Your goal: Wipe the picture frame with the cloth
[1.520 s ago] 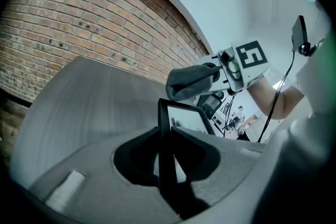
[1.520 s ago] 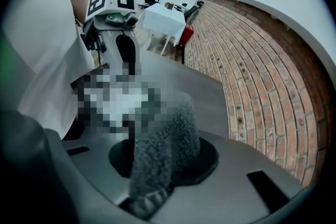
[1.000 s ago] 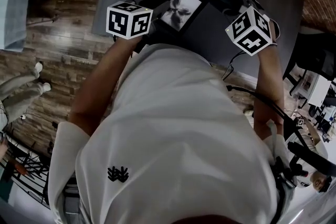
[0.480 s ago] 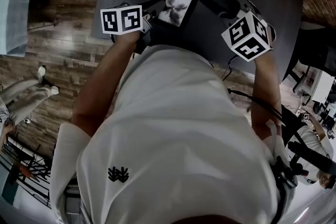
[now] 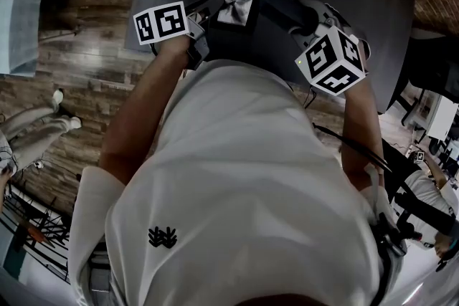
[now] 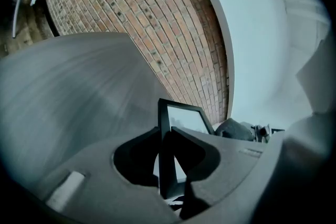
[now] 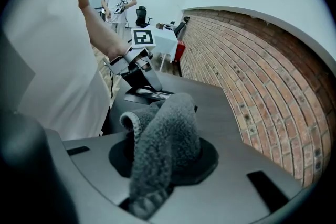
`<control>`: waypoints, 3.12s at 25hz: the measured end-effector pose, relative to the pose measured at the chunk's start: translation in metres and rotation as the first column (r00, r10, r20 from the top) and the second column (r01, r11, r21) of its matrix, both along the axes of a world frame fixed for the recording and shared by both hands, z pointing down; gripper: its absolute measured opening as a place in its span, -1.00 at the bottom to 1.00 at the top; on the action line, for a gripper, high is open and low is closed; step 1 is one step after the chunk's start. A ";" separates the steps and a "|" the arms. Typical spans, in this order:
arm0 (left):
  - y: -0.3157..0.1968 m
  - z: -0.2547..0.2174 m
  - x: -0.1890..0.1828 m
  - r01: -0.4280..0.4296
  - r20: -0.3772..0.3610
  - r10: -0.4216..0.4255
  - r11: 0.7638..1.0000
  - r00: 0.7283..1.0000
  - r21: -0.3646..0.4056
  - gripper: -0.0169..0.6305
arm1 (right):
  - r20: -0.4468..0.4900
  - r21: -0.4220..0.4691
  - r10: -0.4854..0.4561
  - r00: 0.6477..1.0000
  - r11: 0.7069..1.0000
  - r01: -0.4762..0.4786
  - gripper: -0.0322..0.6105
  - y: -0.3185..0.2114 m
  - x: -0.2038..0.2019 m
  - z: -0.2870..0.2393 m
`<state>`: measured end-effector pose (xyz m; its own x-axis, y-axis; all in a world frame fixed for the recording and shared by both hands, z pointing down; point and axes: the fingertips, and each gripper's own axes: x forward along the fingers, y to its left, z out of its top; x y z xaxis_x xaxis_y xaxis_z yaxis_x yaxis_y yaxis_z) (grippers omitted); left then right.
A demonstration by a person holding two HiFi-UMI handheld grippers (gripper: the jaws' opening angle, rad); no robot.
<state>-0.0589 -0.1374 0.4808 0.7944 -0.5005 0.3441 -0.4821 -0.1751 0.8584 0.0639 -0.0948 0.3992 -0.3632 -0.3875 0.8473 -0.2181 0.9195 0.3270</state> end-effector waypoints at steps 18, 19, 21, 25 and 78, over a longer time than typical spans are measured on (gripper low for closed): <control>-0.017 0.001 -0.018 0.164 -0.114 -0.172 0.983 0.978 -0.081 -0.72 | 0.138 -0.085 -0.110 0.984 0.989 0.123 -0.62 0.051 -0.036 -0.015; -0.018 0.001 -0.018 0.170 -0.125 -0.180 0.982 0.976 -0.086 -0.72 | 0.142 -0.090 -0.119 0.983 0.987 0.133 -0.62 0.053 -0.039 -0.014; -0.018 -0.002 -0.017 0.178 -0.153 -0.191 0.979 0.970 -0.097 -0.72 | 0.128 -0.089 -0.136 0.982 0.985 0.148 -0.62 0.055 -0.041 -0.007; -0.019 -0.008 -0.013 0.177 -0.194 -0.195 0.979 0.962 -0.106 -0.72 | 0.086 -0.069 -0.173 0.981 0.981 0.179 -0.61 0.055 -0.045 0.005; 0.016 -0.055 0.015 0.017 -0.256 -0.012 1.000 0.967 0.017 -0.72 | 0.357 -0.136 0.193 0.914 0.979 -0.154 -0.61 -0.015 0.002 -0.004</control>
